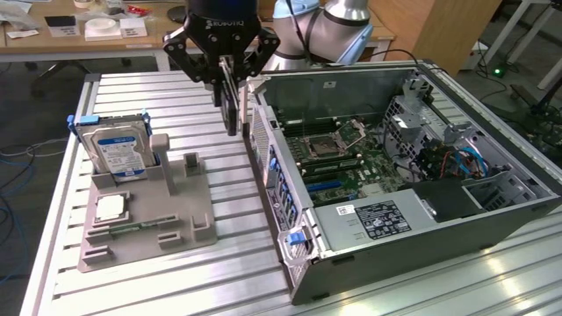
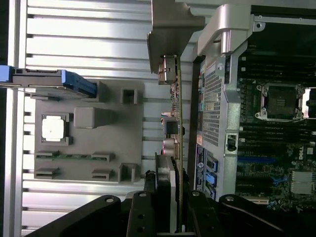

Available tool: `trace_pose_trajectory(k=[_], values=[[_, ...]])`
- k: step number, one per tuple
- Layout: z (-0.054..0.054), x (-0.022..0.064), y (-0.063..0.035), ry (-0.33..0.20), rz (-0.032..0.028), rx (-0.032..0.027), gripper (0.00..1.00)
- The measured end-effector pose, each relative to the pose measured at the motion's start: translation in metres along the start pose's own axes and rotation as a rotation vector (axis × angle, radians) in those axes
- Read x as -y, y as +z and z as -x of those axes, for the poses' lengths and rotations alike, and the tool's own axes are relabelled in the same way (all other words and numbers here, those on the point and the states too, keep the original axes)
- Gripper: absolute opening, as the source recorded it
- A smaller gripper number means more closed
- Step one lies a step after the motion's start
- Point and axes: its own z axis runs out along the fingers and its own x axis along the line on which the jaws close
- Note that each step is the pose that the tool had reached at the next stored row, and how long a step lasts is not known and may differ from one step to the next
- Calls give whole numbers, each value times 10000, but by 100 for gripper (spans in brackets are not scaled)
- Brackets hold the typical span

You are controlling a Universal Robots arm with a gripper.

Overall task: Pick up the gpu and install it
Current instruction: 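Pick up the gpu and move the gpu toward the slot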

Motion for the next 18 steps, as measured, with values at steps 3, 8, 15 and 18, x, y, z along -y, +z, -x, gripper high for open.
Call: trace_pose_trajectory(k=[3, 8, 15, 18], values=[[56, 2, 0, 0, 0, 0, 28], [153, 4, 1, 1, 0, 0, 28], [287, 8, 1, 0, 0, 0, 28], [343, 10, 2, 0, 0, 0, 28]])
